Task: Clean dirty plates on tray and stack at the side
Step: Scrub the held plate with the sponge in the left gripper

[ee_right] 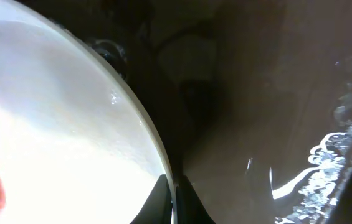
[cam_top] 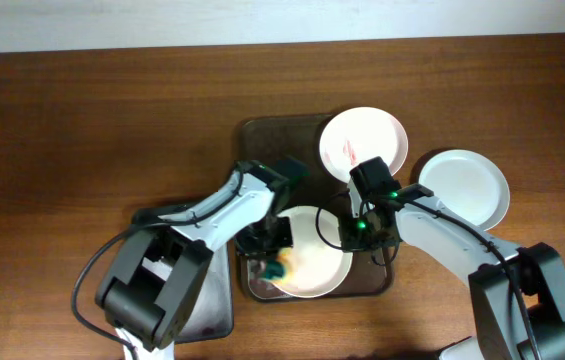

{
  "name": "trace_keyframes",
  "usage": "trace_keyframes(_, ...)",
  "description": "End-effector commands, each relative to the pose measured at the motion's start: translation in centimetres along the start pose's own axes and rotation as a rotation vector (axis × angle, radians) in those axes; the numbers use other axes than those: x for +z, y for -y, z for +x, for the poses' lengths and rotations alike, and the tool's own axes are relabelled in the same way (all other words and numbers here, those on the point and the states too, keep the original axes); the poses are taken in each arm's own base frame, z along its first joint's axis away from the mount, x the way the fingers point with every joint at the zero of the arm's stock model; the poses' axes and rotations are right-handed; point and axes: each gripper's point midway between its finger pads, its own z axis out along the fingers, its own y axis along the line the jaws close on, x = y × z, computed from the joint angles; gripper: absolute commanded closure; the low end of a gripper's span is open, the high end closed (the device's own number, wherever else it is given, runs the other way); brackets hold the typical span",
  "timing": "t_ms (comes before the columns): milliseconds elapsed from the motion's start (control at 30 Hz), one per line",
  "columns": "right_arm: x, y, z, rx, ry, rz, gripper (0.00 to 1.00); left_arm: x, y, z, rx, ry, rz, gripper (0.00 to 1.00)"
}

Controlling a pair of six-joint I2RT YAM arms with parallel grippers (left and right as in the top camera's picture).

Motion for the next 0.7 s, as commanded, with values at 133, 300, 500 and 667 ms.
trace_keyframes(133, 0.4, 2.5, -0.3, 0.066, 0.022, 0.117, 0.96, 0.8, 0.3, -5.3, -0.016, 0.127, 0.133, 1.0)
trace_keyframes(300, 0.4, 2.2, -1.6, 0.179, 0.079, 0.097, 0.96, 0.2, 8.6, -0.3, 0.174, -0.01, 0.408, 1.0)
trace_keyframes(500, 0.4, 2.1, -1.6, 0.178, 0.08, 0.096, 0.96, 3.8, 4.8, 1.6, 0.128, -0.015, 0.189, 1.0)
trace_keyframes(667, 0.4, 2.2, -1.5, 0.179, 0.074, 0.099, 0.96, -3.0, 2.3, -7.9, 0.076, 0.333, 0.103, 1.0)
